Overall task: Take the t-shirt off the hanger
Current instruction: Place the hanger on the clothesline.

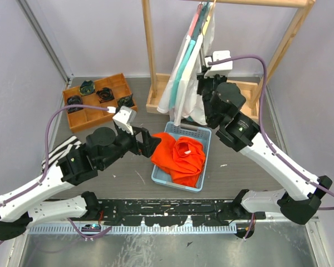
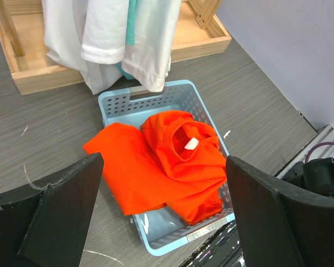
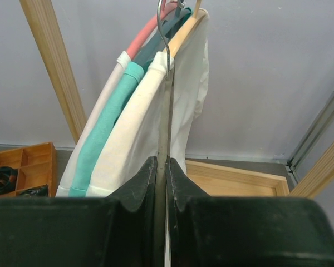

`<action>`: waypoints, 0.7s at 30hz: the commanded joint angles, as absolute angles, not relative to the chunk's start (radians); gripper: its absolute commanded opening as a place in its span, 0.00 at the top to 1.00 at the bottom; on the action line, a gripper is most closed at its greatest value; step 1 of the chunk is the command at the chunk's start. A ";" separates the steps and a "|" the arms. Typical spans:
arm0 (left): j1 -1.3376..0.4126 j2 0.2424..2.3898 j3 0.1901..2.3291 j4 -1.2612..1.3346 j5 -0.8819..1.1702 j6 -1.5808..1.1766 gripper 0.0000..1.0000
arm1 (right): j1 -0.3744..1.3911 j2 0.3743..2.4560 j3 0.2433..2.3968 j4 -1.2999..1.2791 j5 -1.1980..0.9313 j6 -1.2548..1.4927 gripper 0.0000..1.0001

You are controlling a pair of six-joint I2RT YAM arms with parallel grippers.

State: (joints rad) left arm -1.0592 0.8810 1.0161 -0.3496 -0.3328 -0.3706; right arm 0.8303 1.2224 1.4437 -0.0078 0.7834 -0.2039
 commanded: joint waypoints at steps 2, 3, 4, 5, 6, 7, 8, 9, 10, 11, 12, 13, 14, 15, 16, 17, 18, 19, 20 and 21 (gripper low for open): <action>-1.062 0.860 0.992 -0.341 -0.357 -0.364 0.02 | 0.764 1.216 1.463 -0.043 0.697 -0.115 0.99; -1.062 0.859 0.992 -0.341 -0.357 -0.364 0.02 | 0.741 1.207 1.457 -0.051 0.687 -0.106 0.99; -1.062 0.858 0.992 -0.339 -0.357 -0.364 0.02 | 0.710 1.197 1.449 -0.060 0.671 -0.096 0.99; -1.062 0.858 0.991 -0.339 -0.357 -0.364 0.02 | 0.679 1.185 1.443 -0.071 0.654 -0.087 0.99; -1.062 0.858 0.991 -0.338 -0.357 -0.364 0.02 | 0.650 1.174 1.433 -0.079 0.638 -0.081 0.99; -1.062 0.858 0.990 -0.335 -0.357 -0.364 0.02 | 0.622 1.160 1.426 -0.087 0.622 -0.076 0.99; -1.062 0.858 0.988 -0.334 -0.357 -0.364 0.02 | 0.601 1.147 1.418 -0.095 0.612 -0.073 0.99; -1.062 0.860 0.988 -0.332 -0.357 -0.364 0.02 | 0.580 1.133 1.411 -0.105 0.594 -0.069 0.99; -1.062 0.861 0.988 -0.330 -0.357 -0.364 0.02 | 0.565 1.119 1.404 -0.111 0.582 -0.069 0.99; -1.062 0.863 0.987 -0.328 -0.356 -0.364 0.02 | 0.553 1.103 1.397 -0.114 0.572 -0.068 0.99; -1.062 0.865 0.986 -0.326 -0.355 -0.364 0.02 | 0.545 1.085 1.389 -0.116 0.559 -0.067 0.99; -1.062 0.867 0.986 -0.325 -0.356 -0.364 0.02 | 0.542 1.070 1.381 -0.117 0.547 -0.066 0.99; -1.062 0.870 0.986 -0.324 -0.356 -0.365 0.02 | 0.540 1.052 1.374 -0.120 0.538 -0.064 0.99; -1.062 0.870 0.987 -0.323 -0.355 -0.365 0.02 | 0.540 1.038 1.369 -0.124 0.523 -0.062 0.99; -1.062 0.873 0.986 -0.322 -0.355 -0.365 0.02 | 0.540 1.022 1.363 -0.126 0.512 -0.059 0.99; -1.063 0.874 0.987 -0.320 -0.353 -0.365 0.02 | 0.540 1.010 1.358 -0.128 0.504 -0.055 1.00; -1.062 0.875 0.987 -0.318 -0.352 -0.365 0.02 | 0.540 0.998 1.358 -0.132 0.497 -0.052 1.00; -1.062 0.877 0.986 -0.318 -0.353 -0.365 0.02 | 0.540 0.987 1.360 -0.138 0.494 -0.052 1.00; -1.062 0.877 0.986 -0.318 -0.352 -0.365 0.02 | 0.540 0.982 1.363 -0.139 0.493 -0.056 1.00; -1.062 0.877 0.986 -0.318 -0.352 -0.365 0.02 | 0.540 0.978 1.366 -0.140 0.493 -0.063 1.00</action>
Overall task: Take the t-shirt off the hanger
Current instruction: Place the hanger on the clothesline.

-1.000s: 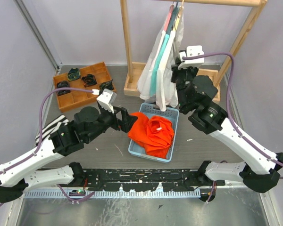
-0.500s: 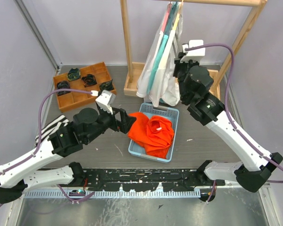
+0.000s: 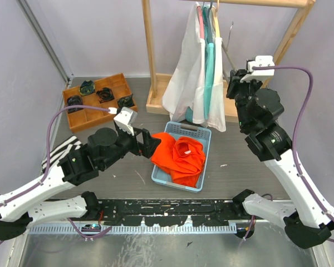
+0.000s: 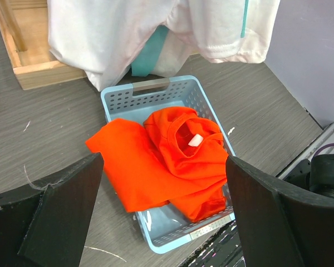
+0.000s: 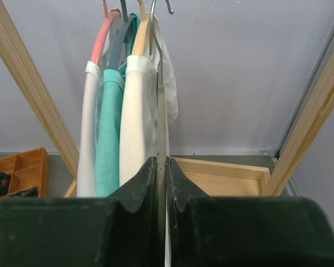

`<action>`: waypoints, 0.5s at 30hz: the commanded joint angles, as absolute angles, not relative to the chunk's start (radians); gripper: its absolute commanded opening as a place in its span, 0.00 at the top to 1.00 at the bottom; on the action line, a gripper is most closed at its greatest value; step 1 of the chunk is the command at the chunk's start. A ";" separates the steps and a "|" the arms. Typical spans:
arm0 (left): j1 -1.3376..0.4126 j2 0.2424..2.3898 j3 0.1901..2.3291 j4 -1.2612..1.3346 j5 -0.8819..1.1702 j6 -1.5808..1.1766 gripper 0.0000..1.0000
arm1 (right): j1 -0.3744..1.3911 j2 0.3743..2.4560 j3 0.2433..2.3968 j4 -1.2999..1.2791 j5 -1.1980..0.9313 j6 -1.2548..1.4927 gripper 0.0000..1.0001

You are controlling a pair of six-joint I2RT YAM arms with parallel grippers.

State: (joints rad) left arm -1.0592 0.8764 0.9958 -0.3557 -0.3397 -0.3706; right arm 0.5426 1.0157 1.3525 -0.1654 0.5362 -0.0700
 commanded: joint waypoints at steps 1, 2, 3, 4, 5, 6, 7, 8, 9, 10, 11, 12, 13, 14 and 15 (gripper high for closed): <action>-1.062 0.876 0.985 -0.317 -0.352 -0.365 0.02 | 0.539 0.976 1.371 -0.140 0.490 -0.070 0.99; -1.062 0.876 0.985 -0.316 -0.352 -0.364 0.02 | 0.537 0.979 1.375 -0.138 0.498 -0.081 1.00; -1.062 0.876 0.985 -0.315 -0.352 -0.364 0.02 | 0.533 0.986 1.383 -0.140 0.507 -0.089 1.00; -1.062 0.874 0.985 -0.314 -0.352 -0.364 0.02 | 0.529 0.992 1.392 -0.142 0.510 -0.094 1.00; -1.062 0.872 0.984 -0.316 -0.351 -0.364 0.02 | 0.526 0.995 1.397 -0.143 0.513 -0.098 0.99; -1.062 0.870 0.983 -0.315 -0.352 -0.363 0.02 | 0.521 0.997 1.401 -0.143 0.512 -0.098 1.00; -1.062 0.867 0.982 -0.316 -0.352 -0.362 0.02 | 0.516 0.999 1.405 -0.141 0.511 -0.098 1.00; -1.062 0.863 0.980 -0.317 -0.353 -0.361 0.02 | 0.509 1.003 1.408 -0.138 0.512 -0.097 0.99; -1.063 0.860 0.979 -0.318 -0.355 -0.359 0.02 | 0.504 1.006 1.410 -0.133 0.514 -0.097 1.00; -1.062 0.856 0.979 -0.319 -0.358 -0.359 0.02 | 0.497 1.009 1.411 -0.125 0.517 -0.097 0.99; -1.062 0.852 0.977 -0.319 -0.359 -0.359 0.02 | 0.491 1.011 1.411 -0.121 0.517 -0.097 0.99; -1.062 0.847 0.975 -0.320 -0.360 -0.359 0.02 | 0.487 1.010 1.409 -0.111 0.516 -0.096 0.99; -1.062 0.845 0.973 -0.319 -0.362 -0.359 0.02 | 0.481 1.010 1.407 -0.100 0.515 -0.095 1.00; -1.062 0.841 0.970 -0.320 -0.363 -0.359 0.02 | 0.476 1.011 1.410 -0.093 0.515 -0.095 1.00; -1.062 0.838 0.970 -0.321 -0.363 -0.359 0.02 | 0.472 1.013 1.413 -0.090 0.514 -0.094 1.00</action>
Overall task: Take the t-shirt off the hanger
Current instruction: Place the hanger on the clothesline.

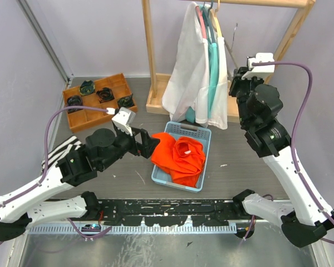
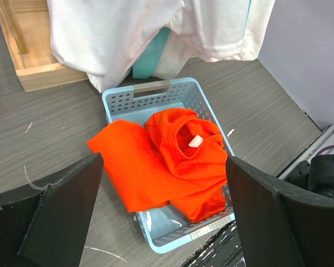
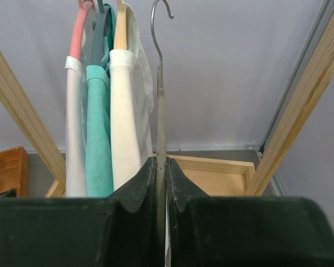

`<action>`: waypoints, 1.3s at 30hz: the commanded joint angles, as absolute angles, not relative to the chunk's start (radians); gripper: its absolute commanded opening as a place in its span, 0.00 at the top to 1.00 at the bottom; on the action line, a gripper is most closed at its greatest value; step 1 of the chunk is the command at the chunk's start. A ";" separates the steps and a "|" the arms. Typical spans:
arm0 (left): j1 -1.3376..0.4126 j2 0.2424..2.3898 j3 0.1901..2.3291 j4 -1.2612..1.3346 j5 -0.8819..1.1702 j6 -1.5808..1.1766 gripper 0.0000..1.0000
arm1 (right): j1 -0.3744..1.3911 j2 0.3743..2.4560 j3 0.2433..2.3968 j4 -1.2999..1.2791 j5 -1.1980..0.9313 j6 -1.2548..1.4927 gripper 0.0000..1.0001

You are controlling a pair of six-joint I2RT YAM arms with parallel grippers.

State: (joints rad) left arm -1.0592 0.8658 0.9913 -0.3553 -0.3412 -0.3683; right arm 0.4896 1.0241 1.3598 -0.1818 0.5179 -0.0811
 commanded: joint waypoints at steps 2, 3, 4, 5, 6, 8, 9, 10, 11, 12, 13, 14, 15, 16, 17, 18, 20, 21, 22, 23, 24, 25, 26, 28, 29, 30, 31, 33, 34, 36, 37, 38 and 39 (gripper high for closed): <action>-1.063 0.832 0.967 -0.320 -0.367 -0.358 0.02 | 0.460 1.020 1.426 -0.086 0.512 -0.095 1.00; -1.062 0.832 0.967 -0.320 -0.368 -0.357 0.02 | 0.453 1.027 1.433 -0.085 0.509 -0.096 0.99; -1.062 0.830 0.968 -0.319 -0.367 -0.357 0.02 | 0.443 1.036 1.442 -0.085 0.503 -0.094 1.00; -1.062 0.830 0.969 -0.319 -0.367 -0.356 0.02 | 0.435 1.046 1.453 -0.085 0.496 -0.094 1.00; -1.062 0.832 0.969 -0.319 -0.367 -0.356 0.02 | 0.426 1.055 1.466 -0.085 0.488 -0.093 0.99; -1.062 0.834 0.972 -0.320 -0.368 -0.355 0.02 | 0.408 1.074 1.494 -0.085 0.467 -0.087 0.99; -1.062 0.837 0.975 -0.319 -0.368 -0.354 0.02 | 0.397 1.082 1.506 -0.086 0.456 -0.085 0.99; -1.062 0.838 0.978 -0.321 -0.368 -0.354 0.02 | 0.388 1.090 1.516 -0.087 0.442 -0.081 0.99; -1.062 0.839 0.979 -0.322 -0.367 -0.353 0.02 | 0.380 1.098 1.527 -0.086 0.428 -0.079 0.99; -1.062 0.839 0.979 -0.321 -0.369 -0.352 0.02 | 0.372 1.105 1.536 -0.086 0.418 -0.079 0.99; -1.062 0.838 0.979 -0.320 -0.371 -0.350 0.02 | 0.365 1.114 1.546 -0.087 0.409 -0.079 0.99; -1.062 0.837 0.978 -0.319 -0.374 -0.349 0.02 | 0.357 1.122 1.555 -0.086 0.399 -0.079 0.99; -1.062 0.838 0.977 -0.318 -0.377 -0.348 0.02 | 0.351 1.127 1.562 -0.086 0.391 -0.079 0.99; -1.062 0.837 0.977 -0.317 -0.380 -0.347 0.02 | 0.343 1.134 1.569 -0.086 0.382 -0.079 1.00; -1.062 0.839 0.976 -0.316 -0.382 -0.346 0.02 | 0.334 1.139 1.575 -0.085 0.373 -0.080 0.99; -1.062 0.840 0.976 -0.314 -0.383 -0.344 0.02 | 0.327 1.142 1.578 -0.081 0.366 -0.078 0.99; -1.062 0.845 0.976 -0.312 -0.386 -0.342 0.02 | 0.312 1.148 1.581 -0.067 0.353 -0.076 0.99; -1.062 0.848 0.976 -0.310 -0.385 -0.341 0.02 | 0.305 1.152 1.586 -0.064 0.346 -0.075 0.99; -1.063 0.850 0.977 -0.307 -0.386 -0.341 0.02 | 0.297 1.158 1.591 -0.062 0.340 -0.072 0.99; -1.063 0.855 0.977 -0.305 -0.385 -0.341 0.02 | 0.291 1.162 1.598 -0.062 0.333 -0.070 0.99; -1.062 0.858 0.979 -0.305 -0.384 -0.341 0.02 | 0.283 1.169 1.604 -0.062 0.327 -0.069 0.99; -1.062 0.859 0.979 -0.303 -0.383 -0.340 0.02 | 0.278 1.172 1.609 -0.060 0.321 -0.066 1.00; -1.063 0.860 0.979 -0.304 -0.383 -0.341 0.02 | 0.274 1.174 1.612 -0.058 0.316 -0.065 1.00; -1.063 0.859 0.978 -0.299 -0.383 -0.341 0.02 | 0.265 1.174 1.613 -0.049 0.308 -0.061 0.99; -1.062 0.856 0.976 -0.298 -0.382 -0.341 0.02 | 0.262 1.175 1.614 -0.046 0.304 -0.060 0.99; -1.062 0.854 0.973 -0.295 -0.382 -0.341 0.02 | 0.258 1.178 1.617 -0.046 0.300 -0.058 0.99; -1.062 0.851 0.971 -0.292 -0.384 -0.341 0.02 | 0.255 1.181 1.622 -0.046 0.297 -0.058 0.99; -1.062 0.848 0.969 -0.290 -0.385 -0.341 0.02 | 0.247 1.192 1.632 -0.047 0.292 -0.057 0.99; -1.062 0.846 0.969 -0.290 -0.385 -0.341 0.02 | 0.242 1.198 1.642 -0.048 0.290 -0.058 0.99; -1.062 0.843 0.969 -0.292 -0.385 -0.341 0.02 | 0.230 1.210 1.653 -0.049 0.283 -0.055 0.99; -1.062 0.841 0.969 -0.293 -0.385 -0.341 0.02 | 0.223 1.216 1.658 -0.049 0.277 -0.051 0.99; -1.062 0.839 0.969 -0.293 -0.387 -0.341 0.02 | 0.215 1.224 1.663 -0.049 0.269 -0.047 1.00; -1.062 0.838 0.969 -0.294 -0.387 -0.341 0.02 | 0.208 1.230 1.668 -0.048 0.263 -0.042 0.99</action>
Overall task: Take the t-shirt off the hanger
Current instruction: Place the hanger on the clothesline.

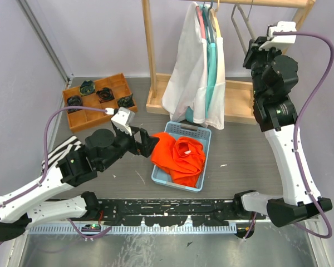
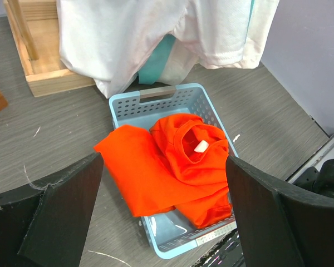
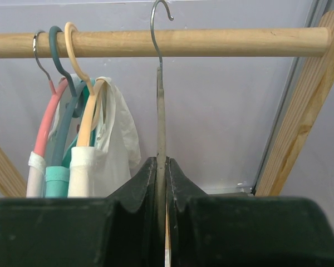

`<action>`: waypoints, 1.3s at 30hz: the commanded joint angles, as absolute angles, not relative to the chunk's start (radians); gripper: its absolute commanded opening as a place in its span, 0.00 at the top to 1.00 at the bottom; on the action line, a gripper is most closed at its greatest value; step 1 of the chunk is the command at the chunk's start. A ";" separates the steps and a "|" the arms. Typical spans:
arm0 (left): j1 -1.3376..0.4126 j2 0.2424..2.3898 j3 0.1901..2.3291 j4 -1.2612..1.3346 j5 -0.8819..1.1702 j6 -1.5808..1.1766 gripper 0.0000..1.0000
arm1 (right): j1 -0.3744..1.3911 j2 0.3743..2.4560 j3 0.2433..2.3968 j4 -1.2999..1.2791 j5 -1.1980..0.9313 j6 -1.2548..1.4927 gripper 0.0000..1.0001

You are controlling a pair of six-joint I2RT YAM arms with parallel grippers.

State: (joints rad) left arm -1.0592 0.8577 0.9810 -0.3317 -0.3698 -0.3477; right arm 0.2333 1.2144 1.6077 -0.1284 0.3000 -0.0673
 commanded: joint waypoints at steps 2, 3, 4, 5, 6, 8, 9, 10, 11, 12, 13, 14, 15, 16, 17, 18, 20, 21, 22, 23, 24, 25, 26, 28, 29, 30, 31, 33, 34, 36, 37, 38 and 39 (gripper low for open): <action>-1.062 0.837 0.969 -0.295 -0.388 -0.341 0.02 | 0.194 1.242 1.675 -0.048 0.250 -0.033 1.00; -1.062 0.835 0.969 -0.296 -0.388 -0.342 0.02 | 0.185 1.247 1.676 -0.048 0.245 -0.030 0.99; -1.062 0.836 0.969 -0.297 -0.387 -0.342 0.02 | 0.177 1.252 1.677 -0.049 0.239 -0.025 0.99; -1.062 0.837 0.971 -0.298 -0.387 -0.342 0.02 | 0.167 1.257 1.677 -0.049 0.233 -0.019 0.99; -1.062 0.837 0.972 -0.300 -0.387 -0.342 0.02 | 0.154 1.261 1.675 -0.050 0.229 -0.010 0.99; -1.062 0.837 0.973 -0.301 -0.390 -0.342 0.02 | 0.125 1.268 1.669 -0.051 0.192 0.008 0.99; -1.062 0.839 0.974 -0.301 -0.391 -0.341 0.02 | 0.113 1.271 1.664 -0.051 0.179 0.018 0.99; -1.062 0.840 0.975 -0.302 -0.391 -0.341 0.02 | 0.102 1.270 1.656 -0.052 0.169 0.030 1.00; -1.062 0.843 0.976 -0.303 -0.391 -0.341 0.02 | 0.091 1.269 1.648 -0.052 0.158 0.039 1.00; -1.062 0.844 0.978 -0.304 -0.391 -0.342 0.02 | 0.085 1.265 1.639 -0.054 0.151 0.048 0.99; -1.062 0.847 0.979 -0.305 -0.391 -0.341 0.02 | 0.078 1.260 1.629 -0.057 0.148 0.059 0.99; -1.062 0.849 0.980 -0.305 -0.391 -0.341 0.02 | 0.074 1.253 1.617 -0.058 0.147 0.066 0.99; -1.062 0.850 0.981 -0.304 -0.392 -0.341 0.02 | 0.072 1.246 1.607 -0.061 0.148 0.072 0.99; -1.062 0.851 0.984 -0.304 -0.391 -0.340 0.02 | 0.071 1.241 1.600 -0.071 0.152 0.078 0.96; -1.062 0.852 0.985 -0.305 -0.392 -0.339 0.02 | 0.069 1.235 1.596 -0.082 0.156 0.083 0.90; -1.062 0.853 0.987 -0.307 -0.390 -0.339 0.02 | 0.069 1.229 1.593 -0.096 0.162 0.088 0.83; -1.062 0.854 0.989 -0.306 -0.390 -0.338 0.02 | 0.069 1.215 1.586 -0.119 0.181 0.095 0.76; -1.063 0.853 0.991 -0.307 -0.389 -0.337 0.02 | 0.069 1.204 1.578 -0.128 0.194 0.102 0.74; -1.062 0.854 0.992 -0.308 -0.389 -0.337 0.02 | 0.069 1.195 1.572 -0.135 0.205 0.108 0.68; -1.062 0.855 0.994 -0.307 -0.387 -0.336 0.02 | 0.069 1.178 1.568 -0.144 0.209 0.116 0.59; -1.062 0.856 0.994 -0.307 -0.386 -0.336 0.02 | 0.069 1.168 1.564 -0.155 0.212 0.123 0.51; -1.062 0.856 0.995 -0.308 -0.385 -0.336 0.02 | 0.069 1.150 1.559 -0.162 0.242 0.127 0.46; -1.062 0.857 0.996 -0.308 -0.385 -0.336 0.02 | 0.069 1.134 1.552 -0.166 0.244 0.131 0.43; -1.063 0.855 0.996 -0.307 -0.384 -0.337 0.02 | 0.069 1.103 1.540 -0.171 0.232 0.134 0.41; -1.062 0.855 0.996 -0.307 -0.384 -0.335 0.02 | 0.069 1.090 1.538 -0.180 0.229 0.130 0.40; -1.063 0.854 0.996 -0.306 -0.385 -0.334 0.02 | 0.069 1.081 1.543 -0.192 0.228 0.126 0.40; -1.062 0.851 0.996 -0.305 -0.385 -0.334 0.02 | 0.069 1.069 1.547 -0.201 0.228 0.127 0.39; -1.062 0.849 0.995 -0.299 -0.385 -0.330 0.02 | 0.069 1.046 1.548 -0.205 0.228 0.127 0.39; -1.062 0.851 0.996 -0.295 -0.386 -0.327 0.02 | 0.069 1.034 1.549 -0.206 0.189 0.129 0.38; -1.062 0.855 1.000 -0.290 -0.387 -0.323 0.02 | 0.069 1.022 1.558 -0.209 0.134 0.135 0.38; -1.062 0.859 1.003 -0.289 -0.387 -0.320 0.02 | 0.069 1.020 1.565 -0.213 0.105 0.142 0.38; -1.062 0.861 1.008 -0.288 -0.387 -0.317 0.02 | 0.069 1.019 1.570 -0.211 0.069 0.148 0.38; -1.063 0.864 1.011 -0.287 -0.387 -0.315 0.02 | 0.069 1.020 1.574 -0.206 0.034 0.157 0.38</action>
State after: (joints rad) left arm -1.0592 0.8585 0.9794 -0.3260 -0.3763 -0.3359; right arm 0.0731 1.0267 1.5341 -0.2188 0.1658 0.1219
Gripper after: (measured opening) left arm 0.981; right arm 0.617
